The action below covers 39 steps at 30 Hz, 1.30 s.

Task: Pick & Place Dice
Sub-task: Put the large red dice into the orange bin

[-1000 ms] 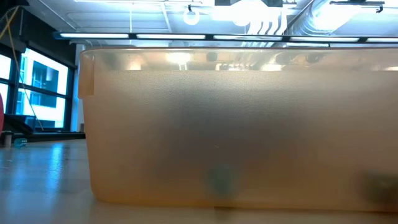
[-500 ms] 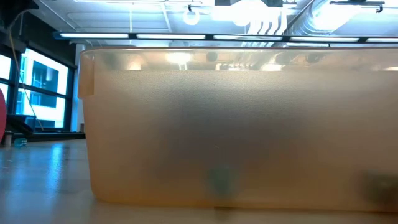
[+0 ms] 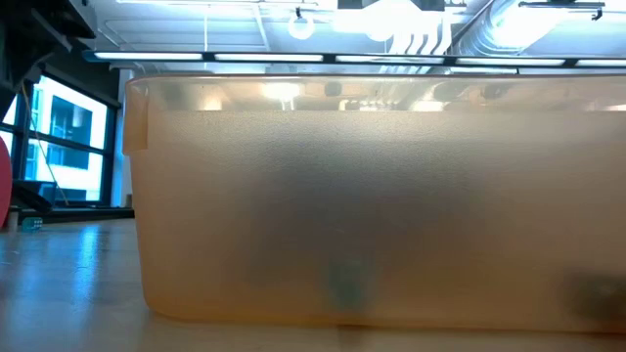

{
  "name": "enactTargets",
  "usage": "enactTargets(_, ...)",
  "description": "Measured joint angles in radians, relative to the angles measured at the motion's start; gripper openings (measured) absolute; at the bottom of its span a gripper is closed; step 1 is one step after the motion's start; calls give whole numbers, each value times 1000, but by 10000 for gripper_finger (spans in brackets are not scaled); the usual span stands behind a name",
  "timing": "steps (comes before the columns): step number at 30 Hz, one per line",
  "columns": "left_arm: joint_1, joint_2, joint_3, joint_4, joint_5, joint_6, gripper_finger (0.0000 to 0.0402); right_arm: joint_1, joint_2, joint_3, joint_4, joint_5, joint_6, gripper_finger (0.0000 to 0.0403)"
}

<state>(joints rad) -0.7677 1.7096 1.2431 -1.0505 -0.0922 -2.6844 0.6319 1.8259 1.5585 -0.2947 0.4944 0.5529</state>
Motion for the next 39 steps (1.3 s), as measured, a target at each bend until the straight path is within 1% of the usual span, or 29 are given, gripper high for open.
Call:
enactTargets(11,11,0,-97,92,-22,-23,400,0,0,0,0,0,0,151)
enactTargets(19,32,2,-138,130,20,-24,400,0,0,0,0,0,0,151)
enactTargets(34,66,5,-148,112,6,-1,400,0,0,0,0,0,0,151)
enactTargets(39,76,5,-148,101,5,-28,400,0,0,0,0,0,0,151)
